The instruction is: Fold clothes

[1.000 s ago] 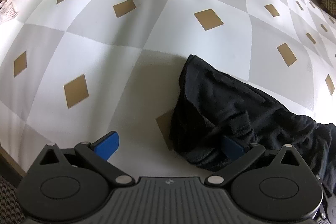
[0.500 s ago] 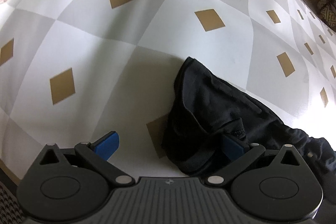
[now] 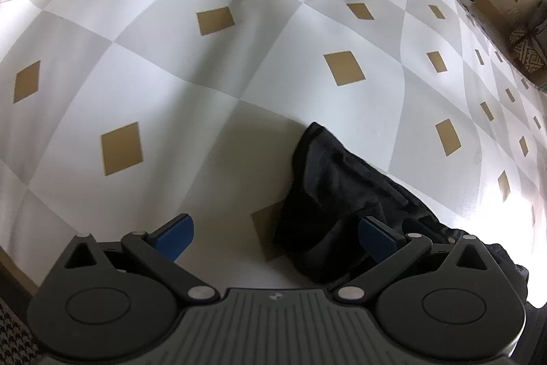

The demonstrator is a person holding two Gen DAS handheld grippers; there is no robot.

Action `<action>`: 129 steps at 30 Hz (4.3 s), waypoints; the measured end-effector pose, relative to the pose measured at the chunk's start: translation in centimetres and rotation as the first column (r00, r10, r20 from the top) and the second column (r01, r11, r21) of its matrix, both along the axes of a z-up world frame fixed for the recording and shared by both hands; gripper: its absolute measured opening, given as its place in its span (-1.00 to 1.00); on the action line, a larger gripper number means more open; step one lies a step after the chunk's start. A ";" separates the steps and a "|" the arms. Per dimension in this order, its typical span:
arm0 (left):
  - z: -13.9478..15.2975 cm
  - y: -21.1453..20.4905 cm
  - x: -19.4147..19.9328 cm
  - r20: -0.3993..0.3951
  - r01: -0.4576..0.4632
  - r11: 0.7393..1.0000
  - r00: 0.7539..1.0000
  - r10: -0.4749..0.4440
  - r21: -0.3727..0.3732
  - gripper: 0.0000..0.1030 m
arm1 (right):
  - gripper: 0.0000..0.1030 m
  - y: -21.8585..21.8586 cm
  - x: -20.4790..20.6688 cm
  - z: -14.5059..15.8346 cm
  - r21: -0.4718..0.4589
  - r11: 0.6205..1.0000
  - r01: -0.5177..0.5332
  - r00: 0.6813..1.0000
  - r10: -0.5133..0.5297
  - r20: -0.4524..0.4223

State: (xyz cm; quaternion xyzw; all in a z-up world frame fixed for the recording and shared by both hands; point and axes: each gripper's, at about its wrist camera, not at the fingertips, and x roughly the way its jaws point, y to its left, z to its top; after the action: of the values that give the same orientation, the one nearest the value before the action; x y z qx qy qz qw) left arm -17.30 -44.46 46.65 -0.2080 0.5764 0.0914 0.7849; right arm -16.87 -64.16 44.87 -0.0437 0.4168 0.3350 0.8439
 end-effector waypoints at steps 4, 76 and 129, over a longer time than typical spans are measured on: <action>0.0 0.0 -0.6 -0.004 0.044 0.999 0.999 -0.044 0.001 1.00 | -0.02 -0.7 1.0 0.1 0.062 0.995 0.081 0.996 -0.078 -0.046; -1.5 2.6 1.7 0.088 -0.219 0.975 0.972 0.217 0.022 0.85 | 0.09 2.0 2.1 -0.6 -0.340 0.936 -0.091 0.970 0.160 0.180; -3.6 -0.3 3.9 0.132 -0.143 0.989 0.982 0.135 0.049 0.85 | 0.10 -2.9 2.9 -1.5 -0.080 0.996 0.050 0.997 -0.054 -0.047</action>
State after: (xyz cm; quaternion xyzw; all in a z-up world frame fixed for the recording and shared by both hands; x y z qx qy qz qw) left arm -13.37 -44.81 43.04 -0.2304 0.5060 0.1492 0.8177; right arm -14.00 -67.07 43.36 -0.0579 0.4511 0.2970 0.8396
